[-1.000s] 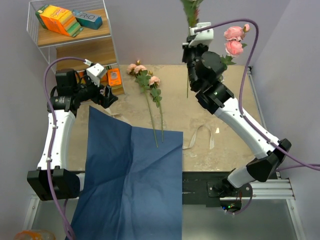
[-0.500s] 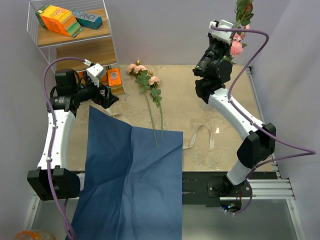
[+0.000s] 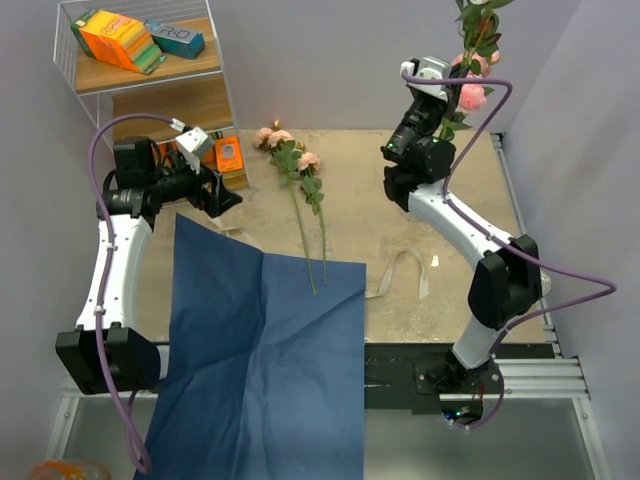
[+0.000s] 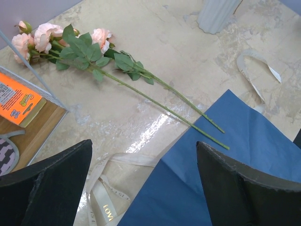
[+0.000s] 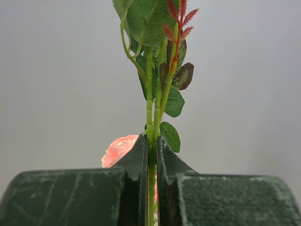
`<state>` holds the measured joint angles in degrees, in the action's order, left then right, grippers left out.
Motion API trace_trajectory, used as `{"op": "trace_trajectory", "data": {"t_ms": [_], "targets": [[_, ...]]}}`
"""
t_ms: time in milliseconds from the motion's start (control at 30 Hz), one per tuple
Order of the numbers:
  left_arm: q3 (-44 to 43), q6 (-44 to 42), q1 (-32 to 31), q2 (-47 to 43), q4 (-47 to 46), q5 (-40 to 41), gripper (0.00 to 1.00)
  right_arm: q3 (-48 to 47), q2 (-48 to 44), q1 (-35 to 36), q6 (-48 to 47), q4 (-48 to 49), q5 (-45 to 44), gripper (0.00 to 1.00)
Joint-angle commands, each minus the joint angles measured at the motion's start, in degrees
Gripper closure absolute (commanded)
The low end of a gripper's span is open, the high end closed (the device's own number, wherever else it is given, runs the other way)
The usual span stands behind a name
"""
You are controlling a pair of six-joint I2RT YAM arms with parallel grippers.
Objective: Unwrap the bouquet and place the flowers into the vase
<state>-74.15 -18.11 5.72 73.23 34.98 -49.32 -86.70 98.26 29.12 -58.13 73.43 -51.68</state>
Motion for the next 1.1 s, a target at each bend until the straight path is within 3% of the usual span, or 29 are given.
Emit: {"op": "trace_trajectory", "data": {"t_ms": [0,400,633,1067], "targets": [[-1.52,-1.22,0.7,0.16,-1.06,-3.85,0.04,-0.05,1.32,-0.56,-1.55,24.37,3.69,1.0],[-2.75,-4.38,1.67,1.65,1.4,-7.54,0.04,-6.11,8.26,-0.73,-1.46,27.12,4.13,1.0],[-2.23,-6.59,1.93,2.44,3.78,-7.63,0.04,-8.05,6.78,-0.74,1.08,26.24,3.51,1.0],[-1.35,-8.17,2.28,3.5,5.36,-8.77,0.04,-7.52,5.72,-1.17,2.76,21.76,10.99,1.0]]}}
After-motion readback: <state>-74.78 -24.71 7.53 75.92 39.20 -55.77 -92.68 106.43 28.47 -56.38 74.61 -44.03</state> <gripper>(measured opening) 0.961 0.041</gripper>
